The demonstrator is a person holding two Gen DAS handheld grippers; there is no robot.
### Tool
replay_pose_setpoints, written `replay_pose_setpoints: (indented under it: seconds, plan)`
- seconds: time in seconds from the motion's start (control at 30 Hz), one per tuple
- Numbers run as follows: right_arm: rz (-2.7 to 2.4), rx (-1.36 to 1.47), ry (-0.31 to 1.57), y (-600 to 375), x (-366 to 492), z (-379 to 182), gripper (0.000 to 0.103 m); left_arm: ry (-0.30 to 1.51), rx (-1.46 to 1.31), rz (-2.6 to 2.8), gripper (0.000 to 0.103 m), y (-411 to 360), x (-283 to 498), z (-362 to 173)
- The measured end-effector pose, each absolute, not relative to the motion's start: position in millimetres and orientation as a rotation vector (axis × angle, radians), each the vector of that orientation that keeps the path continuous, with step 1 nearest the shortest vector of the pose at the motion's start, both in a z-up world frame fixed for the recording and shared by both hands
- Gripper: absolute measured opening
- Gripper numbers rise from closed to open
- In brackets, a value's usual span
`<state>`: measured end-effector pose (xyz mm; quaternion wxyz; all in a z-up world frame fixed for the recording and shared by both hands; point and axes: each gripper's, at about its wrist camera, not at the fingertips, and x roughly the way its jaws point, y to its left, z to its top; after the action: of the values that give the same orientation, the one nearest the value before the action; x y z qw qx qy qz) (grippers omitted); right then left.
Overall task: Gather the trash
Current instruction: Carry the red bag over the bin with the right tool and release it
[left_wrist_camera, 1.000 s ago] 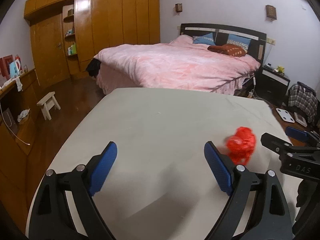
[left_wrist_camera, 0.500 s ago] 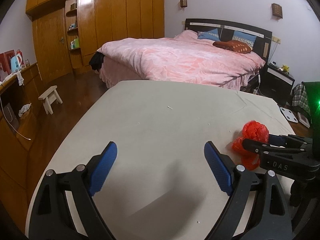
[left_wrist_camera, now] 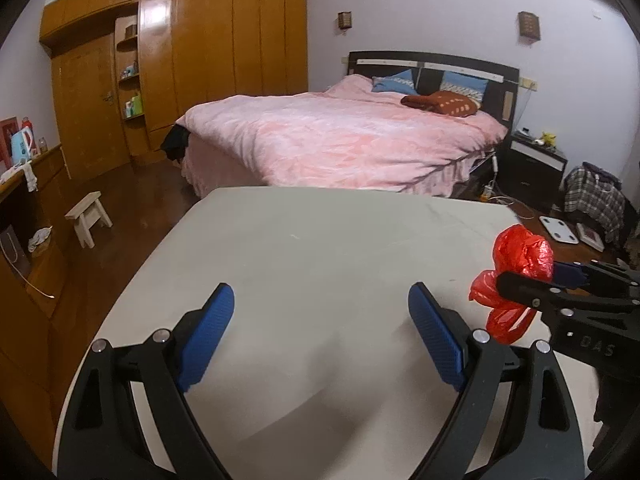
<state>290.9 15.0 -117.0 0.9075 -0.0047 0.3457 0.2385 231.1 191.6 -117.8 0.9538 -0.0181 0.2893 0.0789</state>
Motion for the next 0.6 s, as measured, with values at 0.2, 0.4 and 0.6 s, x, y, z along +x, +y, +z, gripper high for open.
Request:
replay_pose_setpoints:
  seconds: [0.2, 0.4, 0.6]
  plan:
    - [0.464, 0.034, 0.689, -23.8, 270.9, -97.4, 0.049, 0.562, -0.038, 0.113, 0.086, 157.9, 212.7, -102.1]
    - [0.432, 0.045, 0.667, -60.7, 245.7, -82.4, 0.049, 0.529, -0.039, 0.051, 0.086, 117.4, 195.6, -85.2]
    - [0.391, 0.065, 0.642, -100.3, 217.3, -71.3, 0.049, 0.501, -0.025, -0.007, 0.086, 79.0, 181.8, -70.9]
